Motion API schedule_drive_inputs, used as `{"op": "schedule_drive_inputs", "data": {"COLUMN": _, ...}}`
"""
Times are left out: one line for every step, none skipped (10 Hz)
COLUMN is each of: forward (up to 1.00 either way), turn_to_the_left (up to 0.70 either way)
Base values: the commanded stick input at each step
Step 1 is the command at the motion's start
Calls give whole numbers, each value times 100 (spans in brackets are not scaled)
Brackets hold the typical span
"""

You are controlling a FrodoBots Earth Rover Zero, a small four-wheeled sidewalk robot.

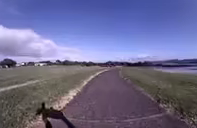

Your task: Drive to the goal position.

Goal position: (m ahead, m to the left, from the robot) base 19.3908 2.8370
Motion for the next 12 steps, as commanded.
{"op": "schedule_drive_inputs", "data": {"forward": 70, "turn_to_the_left": 0}}
{"op": "schedule_drive_inputs", "data": {"forward": 70, "turn_to_the_left": -1}}
{"op": "schedule_drive_inputs", "data": {"forward": 70, "turn_to_the_left": -13}}
{"op": "schedule_drive_inputs", "data": {"forward": 70, "turn_to_the_left": -14}}
{"op": "schedule_drive_inputs", "data": {"forward": 70, "turn_to_the_left": -14}}
{"op": "schedule_drive_inputs", "data": {"forward": 70, "turn_to_the_left": -14}}
{"op": "schedule_drive_inputs", "data": {"forward": 70, "turn_to_the_left": -14}}
{"op": "schedule_drive_inputs", "data": {"forward": 70, "turn_to_the_left": -14}}
{"op": "schedule_drive_inputs", "data": {"forward": 70, "turn_to_the_left": -14}}
{"op": "schedule_drive_inputs", "data": {"forward": 70, "turn_to_the_left": -14}}
{"op": "schedule_drive_inputs", "data": {"forward": 70, "turn_to_the_left": -14}}
{"op": "schedule_drive_inputs", "data": {"forward": 70, "turn_to_the_left": -13}}
